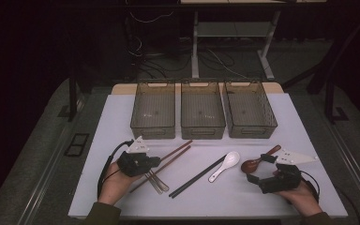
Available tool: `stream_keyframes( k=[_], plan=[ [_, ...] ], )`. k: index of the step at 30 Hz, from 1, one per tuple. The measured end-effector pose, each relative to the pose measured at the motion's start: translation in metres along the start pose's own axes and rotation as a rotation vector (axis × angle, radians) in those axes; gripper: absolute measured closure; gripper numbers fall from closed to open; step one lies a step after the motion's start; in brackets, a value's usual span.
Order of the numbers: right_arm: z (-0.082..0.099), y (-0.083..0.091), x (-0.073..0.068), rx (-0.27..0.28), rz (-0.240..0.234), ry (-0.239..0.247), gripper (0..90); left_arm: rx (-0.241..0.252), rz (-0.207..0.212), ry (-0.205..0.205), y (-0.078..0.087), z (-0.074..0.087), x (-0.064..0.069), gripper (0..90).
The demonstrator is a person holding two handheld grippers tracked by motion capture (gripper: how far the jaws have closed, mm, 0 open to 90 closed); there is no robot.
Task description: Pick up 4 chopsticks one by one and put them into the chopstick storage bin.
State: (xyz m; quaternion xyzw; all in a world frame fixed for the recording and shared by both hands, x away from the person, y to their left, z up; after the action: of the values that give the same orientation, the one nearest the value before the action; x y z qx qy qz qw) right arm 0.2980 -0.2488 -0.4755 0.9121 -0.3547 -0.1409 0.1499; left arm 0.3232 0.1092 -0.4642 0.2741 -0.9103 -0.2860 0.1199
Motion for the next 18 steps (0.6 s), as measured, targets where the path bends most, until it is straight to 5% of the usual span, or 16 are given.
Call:
stream_keyframes(
  k=[18],
  plan=[
    [-0.002,-0.004,-0.001,0.008,-0.008,-0.009,1.5,0.041,0.012,-0.021,0.004,-0.018,0.0,83.6]
  ],
)
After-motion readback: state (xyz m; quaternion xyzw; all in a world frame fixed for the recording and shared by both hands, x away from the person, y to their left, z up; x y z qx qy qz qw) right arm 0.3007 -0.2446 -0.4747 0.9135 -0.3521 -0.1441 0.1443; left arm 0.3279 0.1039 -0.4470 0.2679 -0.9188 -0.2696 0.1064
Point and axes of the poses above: each handheld gripper's, and its own axes: y roughly backward along the jaws, z roughly out of its underside, x roughly to its right, the point moved 8 cm from there along -y, roughly forward along the jaws, and after that the axes turned 8 degrees about x, right-handed, at the moved point
